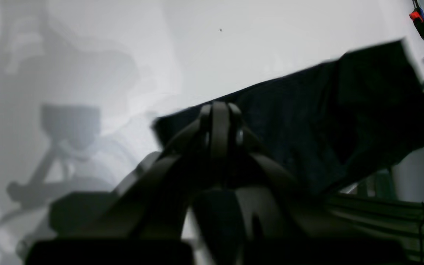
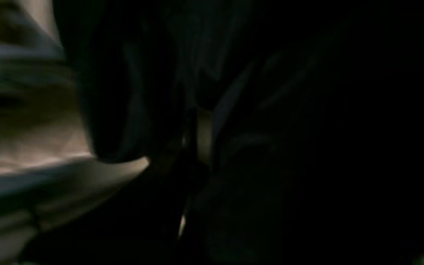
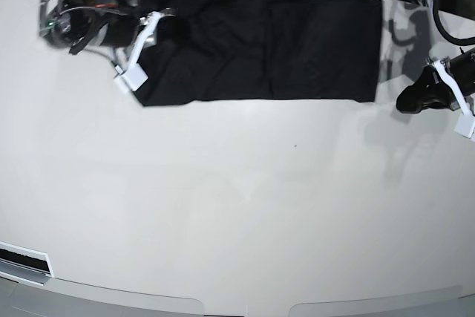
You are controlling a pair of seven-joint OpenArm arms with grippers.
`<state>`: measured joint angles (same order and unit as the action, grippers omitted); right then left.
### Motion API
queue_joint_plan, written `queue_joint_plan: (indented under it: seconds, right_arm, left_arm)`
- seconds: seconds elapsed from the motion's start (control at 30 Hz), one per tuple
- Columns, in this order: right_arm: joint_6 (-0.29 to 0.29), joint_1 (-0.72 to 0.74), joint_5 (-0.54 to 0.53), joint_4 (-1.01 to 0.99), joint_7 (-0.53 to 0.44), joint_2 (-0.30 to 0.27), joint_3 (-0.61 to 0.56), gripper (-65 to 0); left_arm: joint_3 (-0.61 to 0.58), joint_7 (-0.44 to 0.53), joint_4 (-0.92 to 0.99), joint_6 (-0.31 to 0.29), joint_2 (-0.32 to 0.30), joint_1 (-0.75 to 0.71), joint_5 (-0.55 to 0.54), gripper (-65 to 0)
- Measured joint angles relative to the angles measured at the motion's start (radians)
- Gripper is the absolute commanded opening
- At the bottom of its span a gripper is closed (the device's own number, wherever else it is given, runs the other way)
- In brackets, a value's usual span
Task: Layout the t-shirt on the table in an organized manner, then fold the t-shirt properly
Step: 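Grasp the folded strip end with the right gripper, then lift and fold the strip end over toward the left gripper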
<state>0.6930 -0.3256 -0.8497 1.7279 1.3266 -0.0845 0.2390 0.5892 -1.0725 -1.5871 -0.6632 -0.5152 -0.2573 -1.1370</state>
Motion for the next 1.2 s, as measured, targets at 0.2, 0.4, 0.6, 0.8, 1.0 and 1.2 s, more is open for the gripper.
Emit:
queue_joint_plan:
  seconds: [0.2, 0.4, 0.6, 0.8, 1.0, 1.2]
  right_arm:
    - [-0.042, -0.002, 0.278, 0.256, -0.019, -0.082, 0.079, -65.0]
    - [-0.193, -0.002, 0.341, 0.403, -0.011, -0.084, 0.118, -65.0]
    - [-0.212, -0.013, 0.208, 0.493, 0.008, 0.053, 0.117, -65.0]
    - [-0.145, -0.02, 0.07, 0.497, 0.053, 0.193, -0.01, -65.0]
    - [-0.044, -0.021, 0.152, 0.466, 0.021, 0.238, -0.228, -65.0]
    - [-0.002, -0.011, 0.285, 0.314, -0.14, 0.234, -0.362, -43.0]
  left_arm:
    - [0.0, 0.0, 0.0, 0.0, 0.0, 0.0, 0.0, -65.0]
    - [0.0, 0.0, 0.0, 0.0, 0.0, 0.0, -0.008, -65.0]
    - [0.0, 0.0, 0.0, 0.0, 0.0, 0.0, -0.01, -65.0]
    - [0.0, 0.0, 0.0, 0.0, 0.0, 0.0, -0.026, -65.0]
    - [0.0, 0.0, 0.0, 0.0, 0.0, 0.001, -0.026, -65.0]
    - [0.0, 0.001, 0.0, 0.0, 0.0, 0.001, -0.026, -65.0]
